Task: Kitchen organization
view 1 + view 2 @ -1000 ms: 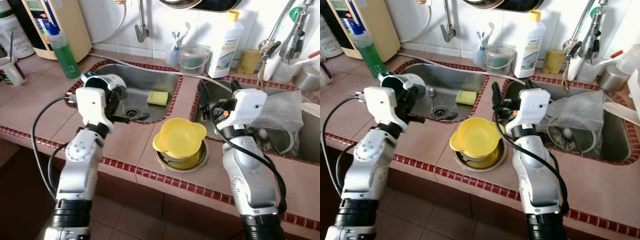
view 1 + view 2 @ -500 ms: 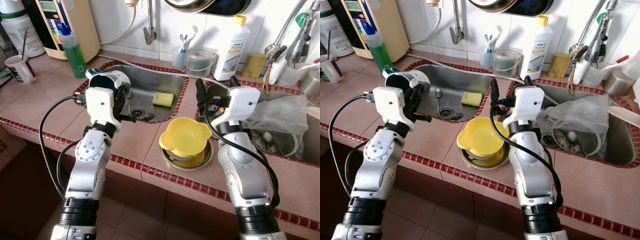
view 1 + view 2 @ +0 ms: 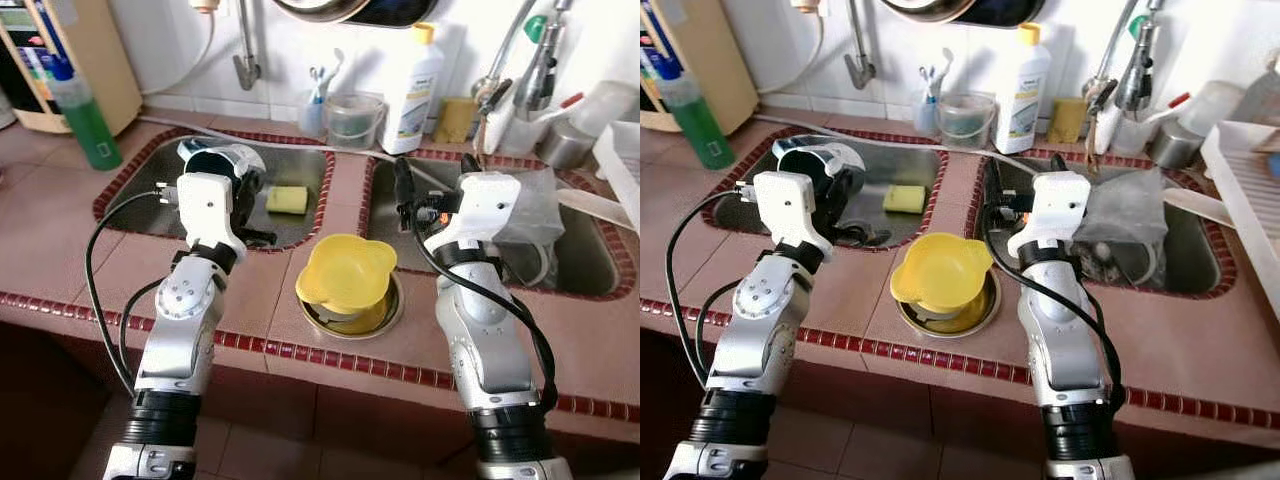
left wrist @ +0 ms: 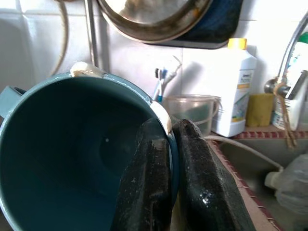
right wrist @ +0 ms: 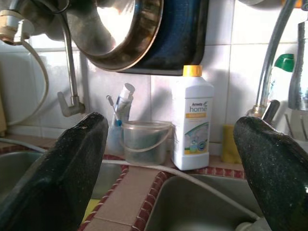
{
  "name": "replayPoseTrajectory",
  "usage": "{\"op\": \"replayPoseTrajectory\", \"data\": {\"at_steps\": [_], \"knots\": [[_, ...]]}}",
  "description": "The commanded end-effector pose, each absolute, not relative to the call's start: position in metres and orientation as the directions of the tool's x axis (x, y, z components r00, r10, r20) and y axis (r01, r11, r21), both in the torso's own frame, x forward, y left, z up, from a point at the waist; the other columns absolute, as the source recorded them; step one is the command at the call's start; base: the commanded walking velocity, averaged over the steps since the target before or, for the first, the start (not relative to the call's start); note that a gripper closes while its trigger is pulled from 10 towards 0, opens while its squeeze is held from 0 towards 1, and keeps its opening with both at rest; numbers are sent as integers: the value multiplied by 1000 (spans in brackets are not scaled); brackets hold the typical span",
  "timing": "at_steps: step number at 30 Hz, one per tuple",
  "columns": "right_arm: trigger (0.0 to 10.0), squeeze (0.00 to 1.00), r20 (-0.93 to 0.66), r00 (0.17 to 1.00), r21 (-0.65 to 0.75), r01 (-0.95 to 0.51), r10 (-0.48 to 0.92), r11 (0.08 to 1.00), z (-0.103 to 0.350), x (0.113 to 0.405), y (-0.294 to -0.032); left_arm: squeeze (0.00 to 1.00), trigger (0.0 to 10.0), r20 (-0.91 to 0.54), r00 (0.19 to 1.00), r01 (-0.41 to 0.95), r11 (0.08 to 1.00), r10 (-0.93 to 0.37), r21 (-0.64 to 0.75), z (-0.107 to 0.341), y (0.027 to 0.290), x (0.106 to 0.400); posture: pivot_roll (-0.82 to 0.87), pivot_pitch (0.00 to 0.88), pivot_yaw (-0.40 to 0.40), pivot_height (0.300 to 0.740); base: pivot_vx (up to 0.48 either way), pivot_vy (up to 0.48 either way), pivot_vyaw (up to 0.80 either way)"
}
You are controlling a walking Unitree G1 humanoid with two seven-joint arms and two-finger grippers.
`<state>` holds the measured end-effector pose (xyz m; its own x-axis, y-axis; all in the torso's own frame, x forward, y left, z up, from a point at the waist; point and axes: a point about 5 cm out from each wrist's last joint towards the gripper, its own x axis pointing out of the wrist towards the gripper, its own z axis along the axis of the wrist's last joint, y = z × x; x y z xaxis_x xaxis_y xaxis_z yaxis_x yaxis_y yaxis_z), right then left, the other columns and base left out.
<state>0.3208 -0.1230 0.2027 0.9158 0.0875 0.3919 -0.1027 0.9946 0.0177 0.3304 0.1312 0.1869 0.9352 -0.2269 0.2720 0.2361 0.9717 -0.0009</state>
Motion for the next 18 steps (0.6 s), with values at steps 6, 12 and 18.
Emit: {"op": "replayPoseTrajectory", "data": {"at_steps": [6,12,18], "knots": [[10000,0,415,905,14,-113,97,994,208,324,-121,0,10000,272,930,254,967,-246,8,189,128,333,-78,0,4,740,0,0,-796],[10000,0,416,904,12,-113,98,993,207,324,-120,0,10000,269,927,270,963,-263,11,190,125,333,-82,0,7,740,0,263,-800],[10000,0,440,892,17,-123,103,992,209,322,-120,0,10000,267,926,275,961,-266,4,190,125,333,-82,0,10,740,0,40,-234]]}}
